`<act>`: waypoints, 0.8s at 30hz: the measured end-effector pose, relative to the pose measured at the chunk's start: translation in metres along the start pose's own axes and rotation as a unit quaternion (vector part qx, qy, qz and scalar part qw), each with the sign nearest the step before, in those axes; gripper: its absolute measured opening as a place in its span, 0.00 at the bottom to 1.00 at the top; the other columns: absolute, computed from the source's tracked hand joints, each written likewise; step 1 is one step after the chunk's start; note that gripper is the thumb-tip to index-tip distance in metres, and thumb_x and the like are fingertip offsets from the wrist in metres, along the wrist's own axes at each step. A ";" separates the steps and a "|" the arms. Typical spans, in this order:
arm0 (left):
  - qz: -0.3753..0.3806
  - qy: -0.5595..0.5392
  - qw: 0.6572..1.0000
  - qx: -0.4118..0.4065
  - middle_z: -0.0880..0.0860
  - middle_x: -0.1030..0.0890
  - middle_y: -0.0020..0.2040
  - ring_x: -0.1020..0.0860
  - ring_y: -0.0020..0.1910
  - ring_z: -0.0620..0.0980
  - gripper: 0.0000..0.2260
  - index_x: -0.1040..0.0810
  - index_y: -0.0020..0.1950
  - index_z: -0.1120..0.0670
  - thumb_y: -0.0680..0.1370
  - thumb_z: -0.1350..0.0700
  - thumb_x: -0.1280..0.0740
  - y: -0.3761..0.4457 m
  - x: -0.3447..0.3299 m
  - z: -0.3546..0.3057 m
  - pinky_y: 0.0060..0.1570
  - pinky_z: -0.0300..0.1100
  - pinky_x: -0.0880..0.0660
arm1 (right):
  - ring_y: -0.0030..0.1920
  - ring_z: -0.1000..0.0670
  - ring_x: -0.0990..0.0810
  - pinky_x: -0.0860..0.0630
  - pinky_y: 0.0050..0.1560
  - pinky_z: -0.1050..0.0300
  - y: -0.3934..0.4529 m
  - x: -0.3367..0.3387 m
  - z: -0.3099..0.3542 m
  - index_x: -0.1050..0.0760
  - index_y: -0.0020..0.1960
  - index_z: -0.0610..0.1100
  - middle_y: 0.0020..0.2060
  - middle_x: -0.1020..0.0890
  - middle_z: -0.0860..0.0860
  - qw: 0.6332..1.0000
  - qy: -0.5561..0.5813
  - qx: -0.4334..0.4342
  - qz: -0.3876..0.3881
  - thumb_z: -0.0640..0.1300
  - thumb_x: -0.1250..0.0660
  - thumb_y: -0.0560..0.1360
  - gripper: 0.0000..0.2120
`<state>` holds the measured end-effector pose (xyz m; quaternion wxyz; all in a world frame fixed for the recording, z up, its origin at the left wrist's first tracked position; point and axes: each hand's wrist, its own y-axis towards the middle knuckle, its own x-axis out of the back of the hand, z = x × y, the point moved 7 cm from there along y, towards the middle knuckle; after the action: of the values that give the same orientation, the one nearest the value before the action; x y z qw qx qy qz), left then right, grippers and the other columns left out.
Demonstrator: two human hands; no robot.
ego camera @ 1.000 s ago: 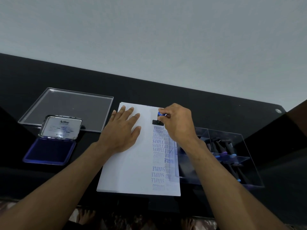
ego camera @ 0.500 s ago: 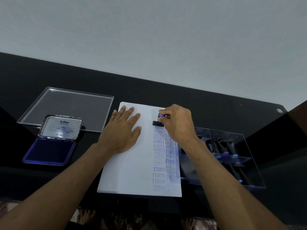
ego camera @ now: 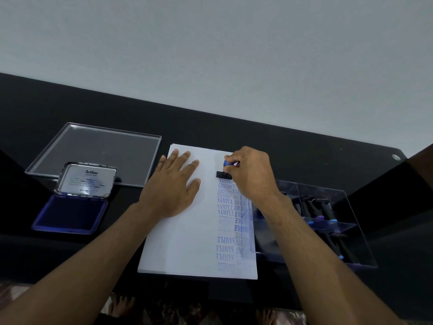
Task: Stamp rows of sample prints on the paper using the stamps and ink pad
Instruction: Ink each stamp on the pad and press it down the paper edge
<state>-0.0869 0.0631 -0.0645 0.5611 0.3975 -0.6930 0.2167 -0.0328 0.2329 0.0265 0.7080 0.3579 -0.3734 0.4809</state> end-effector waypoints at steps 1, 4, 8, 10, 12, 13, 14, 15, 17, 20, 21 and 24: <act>0.000 0.000 1.000 0.000 0.51 0.44 0.82 0.52 0.82 0.54 0.33 0.39 0.80 0.48 0.79 0.36 0.58 0.000 0.000 0.000 0.78 0.53 0.56 | 0.45 0.53 0.20 0.25 0.51 0.64 0.001 0.000 0.000 0.16 0.53 0.42 0.52 0.17 0.50 1.000 0.000 -0.002 0.001 0.41 0.28 0.75 0.08; 0.000 -0.002 1.000 0.000 0.51 0.44 0.82 0.52 0.82 0.54 0.34 0.39 0.80 0.48 0.78 0.36 0.58 0.000 0.000 0.000 0.78 0.52 0.57 | 0.44 0.55 0.22 0.28 0.49 0.66 0.002 0.001 -0.001 0.16 0.54 0.43 0.52 0.18 0.51 1.000 -0.008 -0.002 0.007 0.42 0.28 0.75 0.08; 0.001 -0.002 1.000 0.002 0.51 0.45 0.82 0.53 0.82 0.53 0.34 0.39 0.80 0.48 0.78 0.36 0.59 0.000 0.000 0.000 0.79 0.52 0.56 | 0.45 0.55 0.21 0.24 0.52 0.64 0.003 0.001 -0.001 0.16 0.53 0.44 0.52 0.17 0.52 1.000 -0.011 0.003 0.005 0.43 0.27 0.75 0.08; 0.001 0.001 1.000 0.003 0.51 0.45 0.82 0.52 0.82 0.53 0.34 0.39 0.80 0.48 0.78 0.36 0.59 0.000 0.000 0.000 0.79 0.53 0.56 | 0.46 0.55 0.21 0.24 0.53 0.64 0.004 0.001 0.000 0.16 0.53 0.44 0.52 0.17 0.52 1.000 -0.013 0.009 0.010 0.43 0.27 0.74 0.08; 0.000 0.000 1.000 0.003 0.51 0.44 0.82 0.52 0.82 0.53 0.34 0.39 0.80 0.48 0.78 0.36 0.59 0.000 0.000 0.000 0.79 0.54 0.54 | 0.45 0.56 0.21 0.25 0.52 0.65 0.005 0.001 0.000 0.16 0.52 0.45 0.51 0.17 0.53 1.000 -0.012 0.012 0.015 0.43 0.27 0.74 0.08; -0.001 -0.002 1.000 0.003 0.51 0.44 0.82 0.52 0.82 0.54 0.34 0.39 0.80 0.48 0.78 0.36 0.58 0.000 0.000 0.000 0.79 0.55 0.54 | 0.45 0.56 0.21 0.26 0.51 0.66 0.006 0.001 0.000 0.16 0.52 0.45 0.51 0.17 0.53 1.000 -0.014 0.012 0.015 0.43 0.27 0.74 0.07; -0.002 -0.004 1.000 0.003 0.51 0.43 0.82 0.51 0.82 0.54 0.34 0.38 0.80 0.49 0.78 0.36 0.58 0.000 0.000 0.000 0.79 0.55 0.53 | 0.45 0.56 0.21 0.27 0.50 0.66 0.006 0.001 0.000 0.16 0.52 0.45 0.51 0.17 0.52 1.000 -0.015 0.011 0.015 0.43 0.27 0.74 0.07; -0.003 -0.005 1.000 0.003 0.51 0.43 0.82 0.51 0.81 0.54 0.34 0.38 0.80 0.49 0.78 0.36 0.58 0.000 0.000 0.000 0.79 0.55 0.53 | 0.45 0.55 0.21 0.28 0.49 0.67 0.006 0.000 -0.001 0.16 0.51 0.45 0.50 0.18 0.52 1.000 -0.015 0.008 0.015 0.43 0.27 0.74 0.07; 0.000 -0.004 1.000 0.003 0.51 0.44 0.82 0.52 0.82 0.54 0.34 0.39 0.80 0.48 0.78 0.35 0.59 0.000 -0.001 0.001 0.79 0.55 0.53 | 0.44 0.55 0.21 0.28 0.48 0.67 0.006 0.000 -0.001 0.16 0.51 0.45 0.50 0.18 0.53 1.000 -0.014 0.004 0.013 0.43 0.27 0.74 0.06; 0.001 -0.003 1.000 0.003 0.51 0.44 0.82 0.52 0.82 0.53 0.35 0.39 0.80 0.48 0.78 0.35 0.59 0.000 -0.001 0.001 0.79 0.55 0.54 | 0.44 0.55 0.21 0.29 0.47 0.67 0.006 -0.001 -0.001 0.16 0.51 0.45 0.49 0.18 0.53 1.000 -0.013 0.002 0.011 0.42 0.27 0.74 0.06; -0.001 -0.005 1.000 0.003 0.51 0.44 0.82 0.52 0.82 0.53 0.35 0.39 0.80 0.48 0.78 0.35 0.59 0.000 -0.001 0.001 0.79 0.55 0.53 | 0.44 0.55 0.21 0.29 0.47 0.67 0.006 -0.001 -0.001 0.16 0.50 0.45 0.49 0.18 0.52 1.000 -0.013 0.000 0.011 0.42 0.27 0.74 0.06; 0.000 -0.005 1.000 0.005 0.51 0.44 0.82 0.52 0.82 0.53 0.35 0.39 0.80 0.48 0.78 0.35 0.59 0.000 0.000 0.000 0.79 0.55 0.53 | 0.44 0.54 0.21 0.29 0.46 0.66 0.006 -0.002 -0.002 0.16 0.50 0.45 0.49 0.18 0.52 1.000 -0.011 -0.004 0.013 0.42 0.27 0.74 0.05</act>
<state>-0.0874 0.0630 -0.0647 0.5556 0.4013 -0.6948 0.2180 -0.0391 0.2353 0.0248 0.6988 0.3556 -0.3875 0.4848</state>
